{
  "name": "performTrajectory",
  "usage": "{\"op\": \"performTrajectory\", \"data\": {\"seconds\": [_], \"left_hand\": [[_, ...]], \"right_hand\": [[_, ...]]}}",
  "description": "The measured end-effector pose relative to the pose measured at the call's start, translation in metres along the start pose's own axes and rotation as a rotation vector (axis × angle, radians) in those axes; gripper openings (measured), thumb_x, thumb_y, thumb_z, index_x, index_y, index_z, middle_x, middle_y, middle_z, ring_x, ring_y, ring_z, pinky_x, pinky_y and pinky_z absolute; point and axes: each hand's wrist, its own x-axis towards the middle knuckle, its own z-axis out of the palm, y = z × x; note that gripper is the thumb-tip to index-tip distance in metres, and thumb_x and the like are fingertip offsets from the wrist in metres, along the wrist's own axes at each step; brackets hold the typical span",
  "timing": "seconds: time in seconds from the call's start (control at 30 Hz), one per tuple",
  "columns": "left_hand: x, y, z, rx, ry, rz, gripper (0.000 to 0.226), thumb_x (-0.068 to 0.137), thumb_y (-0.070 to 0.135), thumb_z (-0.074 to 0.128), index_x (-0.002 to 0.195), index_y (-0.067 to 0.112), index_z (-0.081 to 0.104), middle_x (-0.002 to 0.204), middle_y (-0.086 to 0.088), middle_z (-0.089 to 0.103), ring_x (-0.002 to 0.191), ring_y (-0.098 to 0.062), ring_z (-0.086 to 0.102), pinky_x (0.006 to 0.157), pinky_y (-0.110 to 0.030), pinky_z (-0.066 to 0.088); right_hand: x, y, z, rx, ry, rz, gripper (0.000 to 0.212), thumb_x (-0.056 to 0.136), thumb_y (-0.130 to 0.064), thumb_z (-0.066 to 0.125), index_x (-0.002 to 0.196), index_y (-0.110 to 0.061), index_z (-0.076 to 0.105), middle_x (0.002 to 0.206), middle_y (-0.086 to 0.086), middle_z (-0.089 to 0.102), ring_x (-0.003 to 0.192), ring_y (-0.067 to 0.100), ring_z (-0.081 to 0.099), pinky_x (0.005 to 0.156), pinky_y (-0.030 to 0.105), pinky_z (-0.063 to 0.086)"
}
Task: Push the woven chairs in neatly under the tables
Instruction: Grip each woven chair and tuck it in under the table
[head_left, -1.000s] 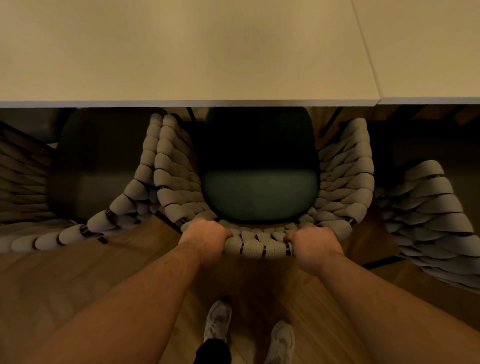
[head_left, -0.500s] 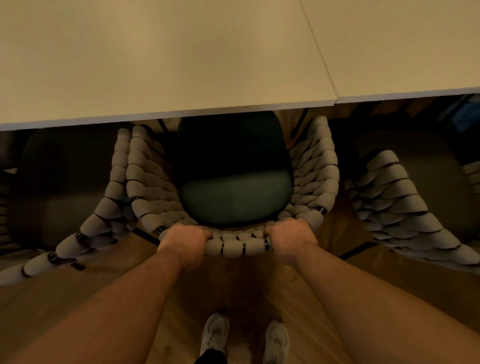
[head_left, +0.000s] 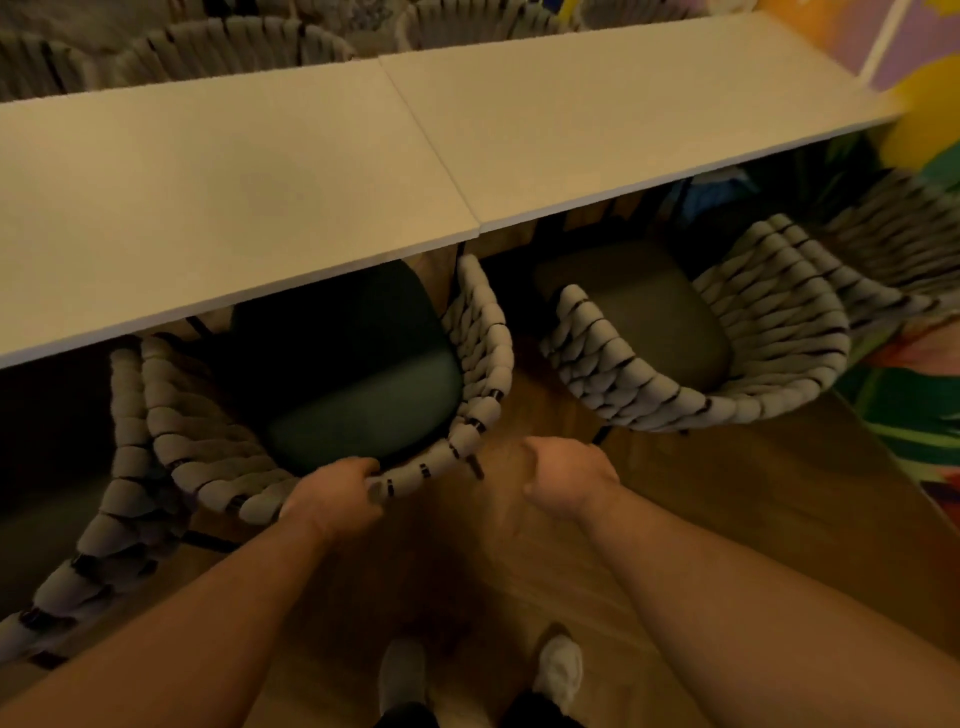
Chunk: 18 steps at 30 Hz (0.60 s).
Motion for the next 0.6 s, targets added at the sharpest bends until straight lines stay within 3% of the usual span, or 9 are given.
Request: {"op": "performTrajectory", "data": {"seconds": [0.07, 0.17, 0.27, 0.6], "left_hand": [[-0.007, 0.03, -0.005, 0.039, 0.041, 0.058, 0.057, 0.09, 0.035, 0.072, 0.145, 0.032, 0.057, 0.142, 0.005, 0.062, 0.123, -0.018, 0.062, 0.103, -0.038, 0.054], [-0.007, 0.084, -0.004, 0.06, 0.05, 0.13, 0.057, 0.086, 0.035, 0.073, 0.141, 0.034, 0.057, 0.138, 0.007, 0.061, 0.119, -0.016, 0.061, 0.103, -0.037, 0.054], [-0.003, 0.147, 0.002, 0.032, -0.004, 0.139, 0.074, 0.086, 0.036, 0.072, 0.155, 0.032, 0.046, 0.15, 0.005, 0.055, 0.13, -0.018, 0.058, 0.109, -0.038, 0.052], [0.006, 0.383, 0.062, -0.254, -0.017, 0.083, 0.085, 0.092, 0.045, 0.076, 0.165, 0.031, 0.034, 0.163, 0.002, 0.045, 0.139, -0.02, 0.054, 0.114, -0.042, 0.049]], "right_hand": [[-0.015, 0.034, -0.006, 0.058, 0.026, 0.097, 0.074, 0.099, -0.046, 0.061, 0.166, -0.028, 0.036, 0.163, 0.002, 0.049, 0.148, 0.027, 0.048, 0.12, 0.05, 0.041], [-0.033, 0.089, -0.016, 0.141, 0.062, 0.222, 0.073, 0.096, -0.055, 0.062, 0.162, -0.031, 0.041, 0.157, 0.002, 0.054, 0.142, 0.029, 0.052, 0.116, 0.052, 0.044], [-0.046, 0.151, -0.022, 0.228, 0.097, 0.312, 0.068, 0.095, -0.061, 0.064, 0.156, -0.034, 0.046, 0.153, 0.001, 0.057, 0.14, 0.029, 0.054, 0.114, 0.052, 0.046], [-0.072, 0.388, -0.048, 0.481, 0.194, 0.474, 0.1, 0.089, -0.078, 0.065, 0.168, -0.03, 0.028, 0.156, 0.006, 0.055, 0.129, 0.03, 0.063, 0.097, 0.047, 0.06]]}}
